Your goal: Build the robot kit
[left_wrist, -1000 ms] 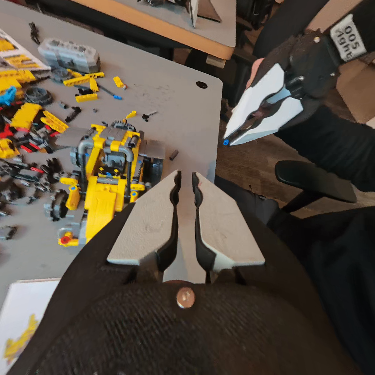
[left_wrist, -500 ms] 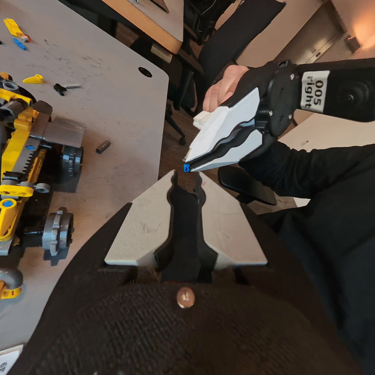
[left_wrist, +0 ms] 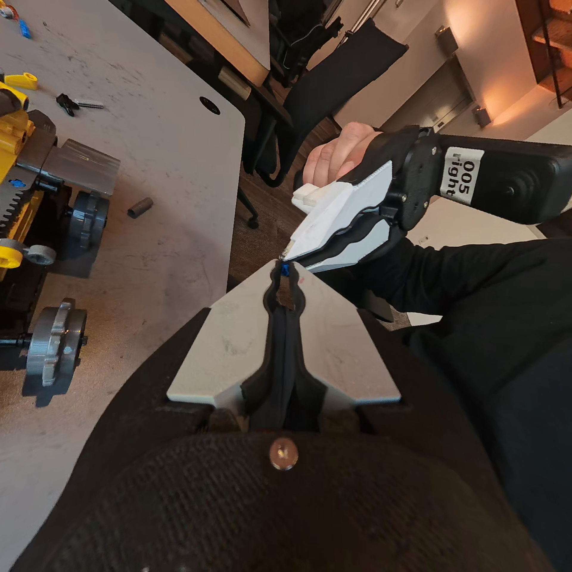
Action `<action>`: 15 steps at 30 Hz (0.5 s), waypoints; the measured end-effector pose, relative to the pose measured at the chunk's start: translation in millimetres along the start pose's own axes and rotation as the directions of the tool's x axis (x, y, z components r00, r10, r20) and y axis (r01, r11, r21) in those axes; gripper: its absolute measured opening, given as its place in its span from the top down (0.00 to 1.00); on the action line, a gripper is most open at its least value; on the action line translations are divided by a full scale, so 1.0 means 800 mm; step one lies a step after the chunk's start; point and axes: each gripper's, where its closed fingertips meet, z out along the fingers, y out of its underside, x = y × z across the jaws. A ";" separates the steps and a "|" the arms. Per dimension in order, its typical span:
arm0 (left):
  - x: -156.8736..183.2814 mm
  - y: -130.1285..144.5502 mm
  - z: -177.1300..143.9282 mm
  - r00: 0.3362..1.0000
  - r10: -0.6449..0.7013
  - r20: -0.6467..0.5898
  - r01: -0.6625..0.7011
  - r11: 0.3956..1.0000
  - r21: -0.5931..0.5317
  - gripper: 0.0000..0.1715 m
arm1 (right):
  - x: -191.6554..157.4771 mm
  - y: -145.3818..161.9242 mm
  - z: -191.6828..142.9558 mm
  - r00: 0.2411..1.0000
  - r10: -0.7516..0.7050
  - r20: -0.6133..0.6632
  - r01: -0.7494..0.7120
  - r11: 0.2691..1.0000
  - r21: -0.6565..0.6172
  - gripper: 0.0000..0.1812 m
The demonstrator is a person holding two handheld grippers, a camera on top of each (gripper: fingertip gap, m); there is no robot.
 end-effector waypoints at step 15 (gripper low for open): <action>-0.007 0.009 -0.002 1.000 -0.019 -0.003 0.019 1.000 -0.010 0.99 | -0.006 0.004 0.008 1.000 0.024 0.018 -0.024 1.000 0.015 0.99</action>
